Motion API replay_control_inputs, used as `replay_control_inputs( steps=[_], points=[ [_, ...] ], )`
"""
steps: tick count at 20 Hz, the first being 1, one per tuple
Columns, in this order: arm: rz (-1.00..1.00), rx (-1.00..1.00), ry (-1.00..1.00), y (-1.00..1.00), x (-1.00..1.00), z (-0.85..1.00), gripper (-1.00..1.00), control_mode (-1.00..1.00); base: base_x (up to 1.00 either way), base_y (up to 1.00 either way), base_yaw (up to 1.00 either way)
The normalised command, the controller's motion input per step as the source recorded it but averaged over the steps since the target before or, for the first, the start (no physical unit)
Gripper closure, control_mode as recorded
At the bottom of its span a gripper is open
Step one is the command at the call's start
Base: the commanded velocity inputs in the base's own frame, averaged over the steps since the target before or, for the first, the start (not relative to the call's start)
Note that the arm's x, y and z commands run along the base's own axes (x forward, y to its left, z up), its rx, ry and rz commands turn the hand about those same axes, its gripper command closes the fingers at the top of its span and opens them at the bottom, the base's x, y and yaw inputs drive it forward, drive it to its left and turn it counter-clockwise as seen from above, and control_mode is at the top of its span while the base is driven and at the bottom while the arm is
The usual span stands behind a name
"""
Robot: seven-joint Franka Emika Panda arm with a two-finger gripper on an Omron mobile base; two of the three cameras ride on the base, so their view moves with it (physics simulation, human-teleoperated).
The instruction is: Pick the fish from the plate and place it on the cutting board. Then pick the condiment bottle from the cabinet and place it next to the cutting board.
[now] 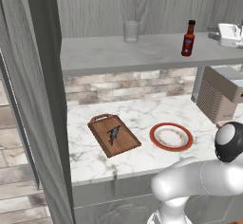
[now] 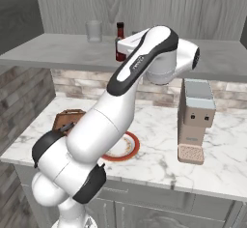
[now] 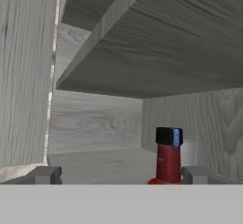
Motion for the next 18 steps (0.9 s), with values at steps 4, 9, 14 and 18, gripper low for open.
replay_control_inputs(
  steps=[4,9,14,18],
  points=[
    [0.00,0.00,0.00,0.00,0.09,0.00,-1.00,-1.00,0.00,0.00,0.00],
    [0.00,0.00,0.00,0.00,0.06,0.00,-1.00,-1.00,0.00,0.00,0.00],
    [0.00,0.00,0.00,0.00,0.05,0.00,-1.00,-1.00,0.00,0.00,0.00],
    [0.00,0.00,0.01,0.00,0.01,0.00,-1.00,-1.00,0.00,0.00,0.00]
  ],
)
